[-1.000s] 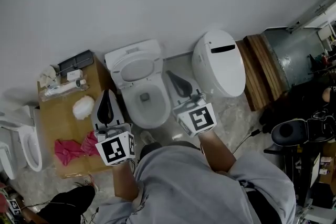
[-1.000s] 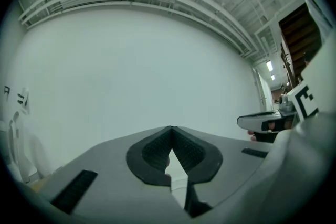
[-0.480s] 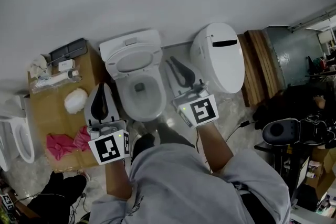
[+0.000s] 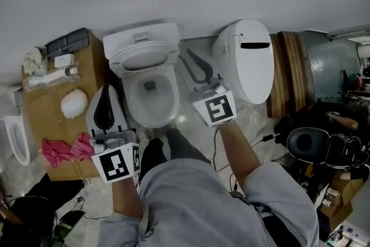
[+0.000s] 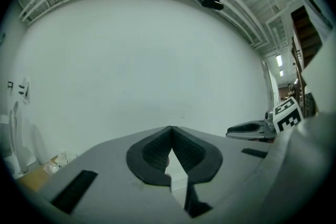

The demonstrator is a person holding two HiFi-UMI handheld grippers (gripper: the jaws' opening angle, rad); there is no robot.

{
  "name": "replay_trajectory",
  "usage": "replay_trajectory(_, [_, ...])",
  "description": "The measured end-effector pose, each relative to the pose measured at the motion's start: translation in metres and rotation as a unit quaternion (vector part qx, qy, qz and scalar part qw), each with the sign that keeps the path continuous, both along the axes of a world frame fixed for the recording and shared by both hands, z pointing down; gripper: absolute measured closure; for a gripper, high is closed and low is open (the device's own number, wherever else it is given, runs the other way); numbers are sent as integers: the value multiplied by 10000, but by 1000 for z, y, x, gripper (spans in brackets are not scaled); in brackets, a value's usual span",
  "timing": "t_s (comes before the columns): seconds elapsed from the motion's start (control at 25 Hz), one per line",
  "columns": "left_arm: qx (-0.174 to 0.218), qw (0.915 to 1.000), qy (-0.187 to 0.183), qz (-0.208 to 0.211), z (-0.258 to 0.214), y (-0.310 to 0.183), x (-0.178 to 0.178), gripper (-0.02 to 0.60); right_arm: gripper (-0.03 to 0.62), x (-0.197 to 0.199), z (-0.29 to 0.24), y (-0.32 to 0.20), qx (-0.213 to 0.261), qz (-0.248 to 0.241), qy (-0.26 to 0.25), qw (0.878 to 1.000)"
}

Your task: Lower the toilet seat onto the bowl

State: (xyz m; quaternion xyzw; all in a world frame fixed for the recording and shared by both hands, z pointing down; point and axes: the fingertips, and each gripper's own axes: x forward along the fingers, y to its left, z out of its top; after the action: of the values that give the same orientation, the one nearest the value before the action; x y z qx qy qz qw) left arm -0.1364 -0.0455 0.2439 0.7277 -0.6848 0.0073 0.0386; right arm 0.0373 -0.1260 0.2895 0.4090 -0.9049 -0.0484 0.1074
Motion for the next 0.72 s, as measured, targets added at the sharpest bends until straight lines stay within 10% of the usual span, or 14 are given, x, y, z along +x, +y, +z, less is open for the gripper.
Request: replay_trajectory(0.72, [-498, 9987, -64, -20, 55, -42, -15, 581, 484, -46, 111, -59, -521, -660, 786, 9934])
